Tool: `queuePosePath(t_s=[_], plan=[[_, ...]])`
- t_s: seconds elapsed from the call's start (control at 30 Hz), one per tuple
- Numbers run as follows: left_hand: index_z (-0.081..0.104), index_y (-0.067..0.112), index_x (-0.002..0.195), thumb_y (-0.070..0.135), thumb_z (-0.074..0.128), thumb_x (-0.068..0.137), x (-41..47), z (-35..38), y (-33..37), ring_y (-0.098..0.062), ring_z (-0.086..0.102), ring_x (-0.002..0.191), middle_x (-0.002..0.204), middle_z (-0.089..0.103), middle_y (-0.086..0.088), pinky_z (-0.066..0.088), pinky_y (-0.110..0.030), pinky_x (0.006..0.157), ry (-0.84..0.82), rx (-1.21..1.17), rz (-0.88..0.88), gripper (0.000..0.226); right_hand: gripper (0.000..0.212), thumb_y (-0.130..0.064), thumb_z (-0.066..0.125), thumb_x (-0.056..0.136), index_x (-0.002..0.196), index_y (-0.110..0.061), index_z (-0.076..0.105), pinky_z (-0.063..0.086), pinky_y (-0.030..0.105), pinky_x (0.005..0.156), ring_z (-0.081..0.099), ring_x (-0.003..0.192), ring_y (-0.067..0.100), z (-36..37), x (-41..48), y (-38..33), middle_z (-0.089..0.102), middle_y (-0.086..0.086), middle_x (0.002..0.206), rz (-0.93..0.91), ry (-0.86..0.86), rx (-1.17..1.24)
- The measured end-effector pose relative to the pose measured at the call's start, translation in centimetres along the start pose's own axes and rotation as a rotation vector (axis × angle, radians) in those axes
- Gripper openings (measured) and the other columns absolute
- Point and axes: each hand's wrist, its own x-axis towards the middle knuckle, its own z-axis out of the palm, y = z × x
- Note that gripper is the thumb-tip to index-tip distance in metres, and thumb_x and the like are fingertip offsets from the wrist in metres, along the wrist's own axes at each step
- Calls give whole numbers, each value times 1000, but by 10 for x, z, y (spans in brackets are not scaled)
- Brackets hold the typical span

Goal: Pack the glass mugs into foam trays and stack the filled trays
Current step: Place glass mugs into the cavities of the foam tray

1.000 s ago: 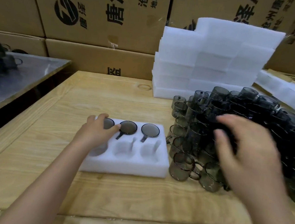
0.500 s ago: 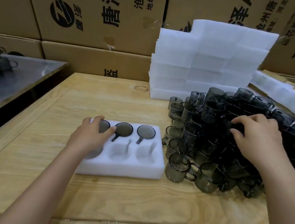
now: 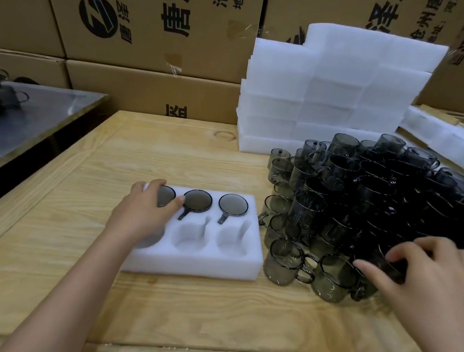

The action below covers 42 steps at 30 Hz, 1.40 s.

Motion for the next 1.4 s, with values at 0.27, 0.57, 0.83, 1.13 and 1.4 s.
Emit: queuePosePath(t_s=[0.27,0.57,0.83,1.13,1.4], plan=[[35,35,140,66,46,84,-1,1,0,-27,48,123,149,30,-2,42,-39,91,11,-7,10,66,15,-7,83,64,74,-6,72,44,51,66,47,82,44,19,-1,1,56,17,88,-2,108,60],[35,35,141,68,47,84,-2,1,-2,-25,46,125,149,29,-1,42,-40,95,13,-26,8,68,34,-39,59,86,89,-7,71,45,44,91,50,99,30,-8,-11,-14,51,1,104,-206,213,468],[34,34,142,66,47,85,-4,-1,-1,-24,48,123,149,30,1,42,-39,94,11,-36,9,67,2,0,68,80,80,-2,70,50,38,82,64,95,29,13,-21,-120,60,14,120,-549,-23,661],[36,34,141,64,47,85,-4,1,-2,-24,51,118,146,33,1,43,-37,89,31,-47,25,64,9,-19,65,83,86,-16,58,38,13,86,48,112,-5,39,7,-126,48,-14,126,-629,-258,718],[37,34,141,62,48,86,-7,-1,-1,-22,52,116,145,35,2,44,-38,92,40,-62,31,62,36,-42,75,71,72,-24,43,32,3,80,49,111,-2,47,18,-131,59,-10,113,-587,-364,711]])
